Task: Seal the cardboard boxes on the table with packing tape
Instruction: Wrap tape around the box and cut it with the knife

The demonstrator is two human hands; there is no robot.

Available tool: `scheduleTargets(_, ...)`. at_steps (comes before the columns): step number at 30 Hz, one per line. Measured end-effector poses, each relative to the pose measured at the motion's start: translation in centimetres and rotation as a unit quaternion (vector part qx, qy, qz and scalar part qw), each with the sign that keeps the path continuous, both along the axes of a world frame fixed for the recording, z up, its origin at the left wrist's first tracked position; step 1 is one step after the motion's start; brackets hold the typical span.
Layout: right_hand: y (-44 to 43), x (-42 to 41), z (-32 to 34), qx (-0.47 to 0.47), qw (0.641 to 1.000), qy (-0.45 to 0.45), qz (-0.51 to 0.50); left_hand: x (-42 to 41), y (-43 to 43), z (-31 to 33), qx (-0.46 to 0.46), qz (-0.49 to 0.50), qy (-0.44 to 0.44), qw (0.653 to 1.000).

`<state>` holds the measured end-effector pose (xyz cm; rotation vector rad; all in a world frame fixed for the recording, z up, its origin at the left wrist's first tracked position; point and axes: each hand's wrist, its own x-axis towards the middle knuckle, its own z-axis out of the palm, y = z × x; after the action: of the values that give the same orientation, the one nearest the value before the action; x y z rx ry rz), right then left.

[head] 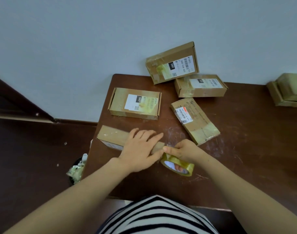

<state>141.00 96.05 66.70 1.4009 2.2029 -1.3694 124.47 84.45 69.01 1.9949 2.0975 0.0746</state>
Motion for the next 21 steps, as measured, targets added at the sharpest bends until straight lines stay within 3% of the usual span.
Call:
scheduleTargets(4,-0.4,-0.2,1.8,-0.051,0.998,0.007,0.033,-1.1,0.6,1.4,-0.090,-0.098,-0.024,0.991)
scheduleTargets(6,-0.1,-0.1,5.1,-0.102,0.993,0.029,0.051,-1.8,1.2,3.0,-0.072,-0.081,-0.097,0.989)
scheduleTargets(8,1.1,0.3,9.2,-0.177,0.976,0.112,0.059,-3.6,1.7,5.1,-0.042,-0.031,-0.214,0.976)
scheduleTargets(9,1.9,0.4,11.4,-0.198,0.965,0.162,0.060,-4.6,1.6,6.1,-0.040,0.004,-0.296,0.954)
scheduleTargets(11,2.9,0.1,15.4,-0.218,0.935,0.274,0.063,-6.6,0.8,7.5,-0.050,0.061,-0.468,0.880)
scheduleTargets(13,2.8,-1.4,17.7,-0.216,0.917,0.326,0.080,-8.1,0.1,7.7,-0.038,0.086,-0.576,0.812)
scheduleTargets(16,1.1,-5.4,18.3,-0.166,0.936,0.300,0.082,-8.9,-0.5,6.3,0.007,0.109,-0.580,0.807)
scheduleTargets(21,-1.6,-10.9,18.6,-0.131,0.950,0.281,0.044,-9.8,-0.9,3.8,0.096,0.230,-0.562,0.789)
